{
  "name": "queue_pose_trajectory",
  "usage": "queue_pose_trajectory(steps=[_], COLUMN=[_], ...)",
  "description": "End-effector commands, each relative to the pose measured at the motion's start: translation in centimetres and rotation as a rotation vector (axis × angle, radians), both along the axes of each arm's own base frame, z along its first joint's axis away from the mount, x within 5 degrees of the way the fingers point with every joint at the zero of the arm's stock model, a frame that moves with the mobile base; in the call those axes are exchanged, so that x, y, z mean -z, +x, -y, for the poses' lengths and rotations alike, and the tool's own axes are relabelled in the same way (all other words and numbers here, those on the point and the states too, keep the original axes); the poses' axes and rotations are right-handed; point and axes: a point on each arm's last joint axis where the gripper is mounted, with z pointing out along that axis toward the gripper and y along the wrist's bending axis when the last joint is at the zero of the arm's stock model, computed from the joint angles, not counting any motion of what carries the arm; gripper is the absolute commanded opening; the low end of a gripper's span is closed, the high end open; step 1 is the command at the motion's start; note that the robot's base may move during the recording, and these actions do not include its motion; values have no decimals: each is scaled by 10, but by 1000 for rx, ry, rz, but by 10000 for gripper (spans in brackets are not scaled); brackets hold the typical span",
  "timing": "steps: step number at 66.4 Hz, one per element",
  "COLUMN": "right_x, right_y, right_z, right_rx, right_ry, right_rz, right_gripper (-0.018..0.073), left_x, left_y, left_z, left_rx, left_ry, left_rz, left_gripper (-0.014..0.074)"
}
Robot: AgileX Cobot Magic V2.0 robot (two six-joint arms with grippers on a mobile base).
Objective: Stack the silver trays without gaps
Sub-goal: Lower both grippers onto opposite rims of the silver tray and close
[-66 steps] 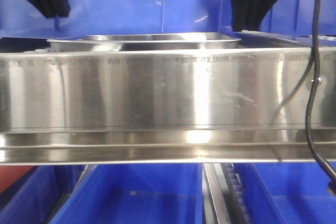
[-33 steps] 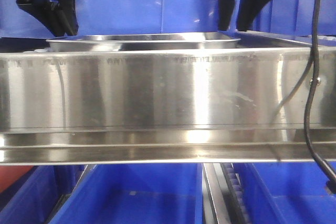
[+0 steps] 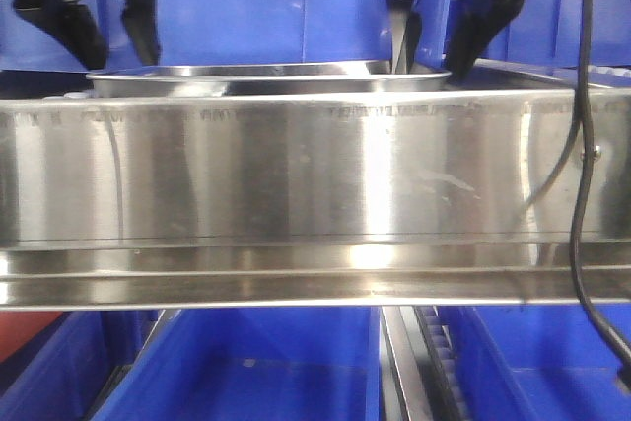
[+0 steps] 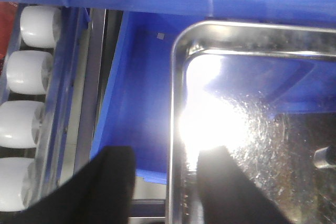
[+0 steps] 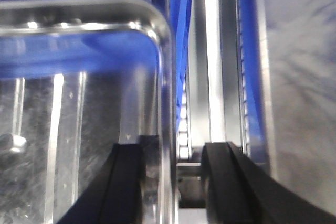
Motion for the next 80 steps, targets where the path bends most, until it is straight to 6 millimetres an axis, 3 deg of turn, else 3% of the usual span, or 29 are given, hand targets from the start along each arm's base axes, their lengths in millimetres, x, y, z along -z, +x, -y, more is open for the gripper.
queue_pose_trajectory(steps=[1, 25, 63, 71, 80], right_x=[-3, -1, 5, 5, 5], right_y=[1, 2, 4, 4, 4], right_z=[-1, -2, -3, -3, -3], right_rx=[-2, -3, -2, -2, -2], right_ry=[8, 6, 1, 1, 1], right_rz=[16, 11, -4, -4, -4], right_gripper=[181, 181, 181, 181, 181], left_x=[-3, 20, 21, 21, 21], left_y=[1, 10, 11, 11, 11], left_z=[1, 6, 7, 7, 7], left_rx=[5, 6, 7, 7, 6], left_ry=[1, 27, 29, 29, 28], left_rz=[21, -37, -39, -39, -40], left_gripper=[267, 263, 263, 225, 126])
